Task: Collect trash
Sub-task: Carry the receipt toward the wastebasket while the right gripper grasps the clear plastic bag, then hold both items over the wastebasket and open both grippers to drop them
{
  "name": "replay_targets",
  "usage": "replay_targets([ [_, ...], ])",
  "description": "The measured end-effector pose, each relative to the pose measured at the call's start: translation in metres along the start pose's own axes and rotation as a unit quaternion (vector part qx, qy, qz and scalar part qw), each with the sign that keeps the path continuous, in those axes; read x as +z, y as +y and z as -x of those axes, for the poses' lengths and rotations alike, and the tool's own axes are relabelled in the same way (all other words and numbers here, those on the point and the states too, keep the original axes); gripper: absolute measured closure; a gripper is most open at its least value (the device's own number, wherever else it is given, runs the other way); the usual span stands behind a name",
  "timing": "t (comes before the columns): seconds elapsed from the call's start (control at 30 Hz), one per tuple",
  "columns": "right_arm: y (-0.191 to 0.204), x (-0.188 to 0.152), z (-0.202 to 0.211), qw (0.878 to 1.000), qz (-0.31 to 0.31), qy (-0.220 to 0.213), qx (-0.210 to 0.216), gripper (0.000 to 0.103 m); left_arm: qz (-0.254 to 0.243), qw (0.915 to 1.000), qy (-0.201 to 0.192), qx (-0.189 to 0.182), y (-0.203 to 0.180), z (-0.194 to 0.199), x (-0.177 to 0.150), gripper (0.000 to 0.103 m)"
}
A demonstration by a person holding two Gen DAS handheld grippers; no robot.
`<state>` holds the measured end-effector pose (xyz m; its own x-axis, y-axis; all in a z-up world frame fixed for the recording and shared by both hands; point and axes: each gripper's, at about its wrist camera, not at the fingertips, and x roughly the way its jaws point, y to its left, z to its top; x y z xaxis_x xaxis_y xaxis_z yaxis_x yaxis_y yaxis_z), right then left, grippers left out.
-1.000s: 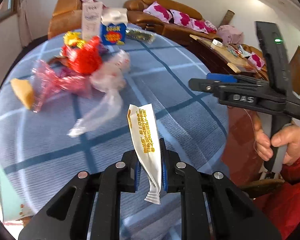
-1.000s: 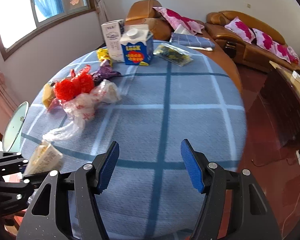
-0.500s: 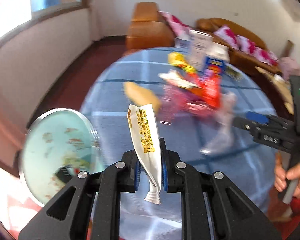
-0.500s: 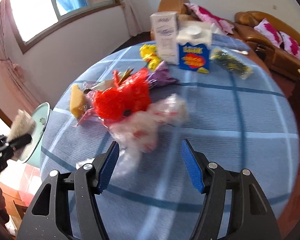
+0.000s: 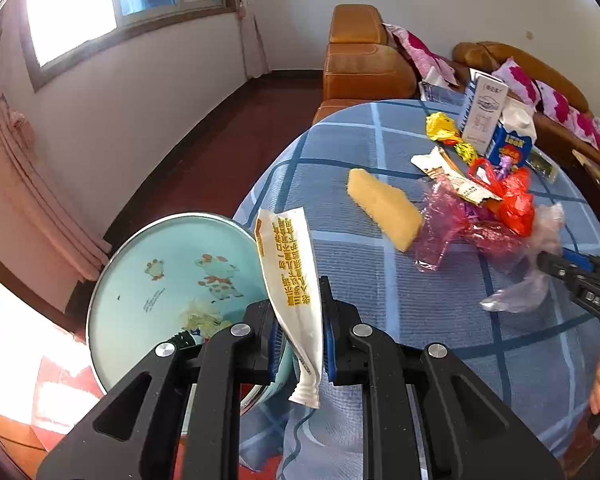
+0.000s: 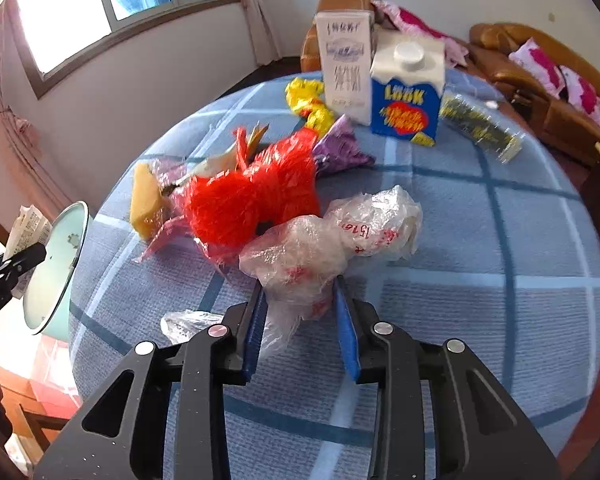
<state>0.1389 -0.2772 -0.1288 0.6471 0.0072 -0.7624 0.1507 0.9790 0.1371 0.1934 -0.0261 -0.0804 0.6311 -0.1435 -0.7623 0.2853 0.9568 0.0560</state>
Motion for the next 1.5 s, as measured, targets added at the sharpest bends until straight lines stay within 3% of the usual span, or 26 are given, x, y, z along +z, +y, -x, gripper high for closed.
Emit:
replay_targets([
  [0.17, 0.003, 0.004, 0.031, 0.999, 0.017, -0.034, -0.026, 0.070, 0.005, 0.9997, -0.006, 0.021, 0.004, 0.000, 0.001, 0.087],
  [0.37, 0.032, 0.011, 0.060, 0.995, 0.053, -0.079, -0.009, 0.070, 0.038, 0.9986, -0.008, 0.037, 0.024, 0.003, -0.002, 0.087],
  [0.97, 0.142, 0.025, 0.040, 0.982, 0.154, -0.068, 0.080, 0.070, 0.098, 0.9897, -0.001, 0.104, 0.084, 0.012, -0.022, 0.086],
  [1.5, 0.214, 0.030, 0.013, 0.967, 0.225, -0.068, 0.100, 0.069, 0.139, 0.9813, 0.008, 0.133, 0.124, -0.002, -0.025, 0.086],
])
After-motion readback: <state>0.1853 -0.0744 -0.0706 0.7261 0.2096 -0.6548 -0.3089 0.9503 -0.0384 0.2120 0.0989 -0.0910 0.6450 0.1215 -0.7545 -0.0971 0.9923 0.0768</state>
